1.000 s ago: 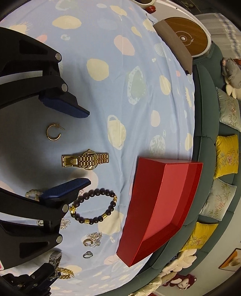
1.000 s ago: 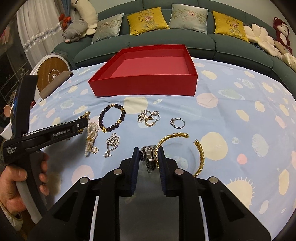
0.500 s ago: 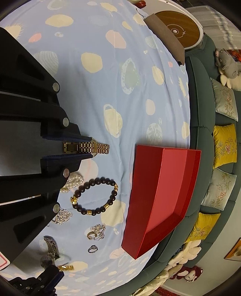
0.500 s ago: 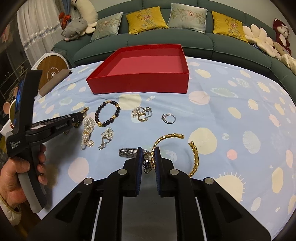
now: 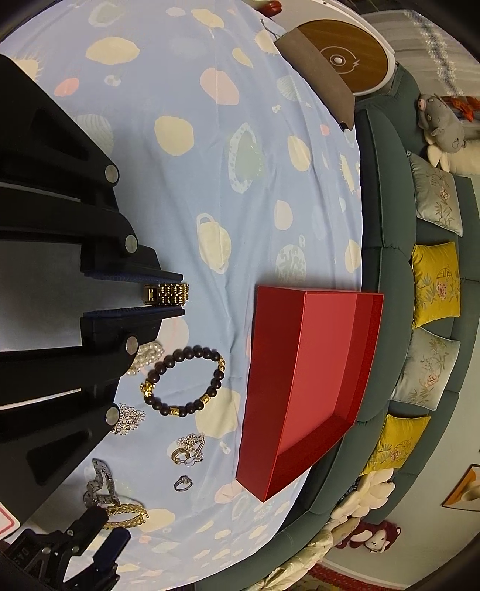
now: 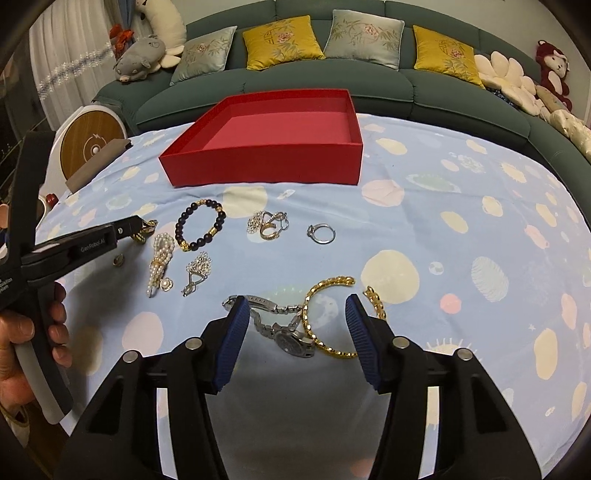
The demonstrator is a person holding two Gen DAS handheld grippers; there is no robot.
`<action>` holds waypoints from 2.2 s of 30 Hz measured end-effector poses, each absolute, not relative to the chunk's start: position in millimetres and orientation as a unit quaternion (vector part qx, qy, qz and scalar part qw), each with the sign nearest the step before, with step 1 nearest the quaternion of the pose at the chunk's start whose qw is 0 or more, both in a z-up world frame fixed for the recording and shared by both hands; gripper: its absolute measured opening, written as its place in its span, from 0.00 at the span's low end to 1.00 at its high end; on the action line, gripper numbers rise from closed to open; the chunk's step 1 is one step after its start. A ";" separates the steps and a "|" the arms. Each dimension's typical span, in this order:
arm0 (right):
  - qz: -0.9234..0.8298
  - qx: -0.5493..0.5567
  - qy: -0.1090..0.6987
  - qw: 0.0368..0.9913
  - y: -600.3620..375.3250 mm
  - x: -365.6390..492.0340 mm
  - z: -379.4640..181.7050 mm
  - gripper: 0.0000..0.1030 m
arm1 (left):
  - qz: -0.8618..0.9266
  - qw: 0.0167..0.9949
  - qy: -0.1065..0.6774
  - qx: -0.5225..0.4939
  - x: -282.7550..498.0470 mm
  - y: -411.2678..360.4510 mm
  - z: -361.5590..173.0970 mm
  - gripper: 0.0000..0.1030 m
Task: Organize jewelry
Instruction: 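Carry the gold watch and gold chain bracelet into the red box with both tools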
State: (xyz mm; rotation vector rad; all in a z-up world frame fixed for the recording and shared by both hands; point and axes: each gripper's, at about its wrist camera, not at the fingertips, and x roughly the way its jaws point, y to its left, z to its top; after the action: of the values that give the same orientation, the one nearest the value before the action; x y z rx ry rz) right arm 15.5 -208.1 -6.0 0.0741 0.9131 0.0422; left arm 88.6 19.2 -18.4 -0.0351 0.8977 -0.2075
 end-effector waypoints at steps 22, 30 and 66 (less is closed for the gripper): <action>0.022 0.061 0.444 0.894 -220.6 20.0 -13.0 0.02 | -0.127 0.897 0.424 -0.023 78.8 17.1 -3.6 0.09; 0.028 0.074 0.398 0.914 -228.3 10.1 20.8 0.02 | -0.141 0.902 0.408 -0.028 72.4 16.5 13.3 0.09; 0.059 0.068 0.325 0.941 -237.9 182.2 107.4 0.02 | -0.143 0.923 0.356 -0.002 225.1 -37.1 92.2 0.09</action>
State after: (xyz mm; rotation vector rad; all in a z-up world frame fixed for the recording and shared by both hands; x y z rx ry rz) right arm 182.2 -237.9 107.4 0.1385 0.6639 0.1205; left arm 225.1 -37.1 92.2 -0.0034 0.7314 -0.2940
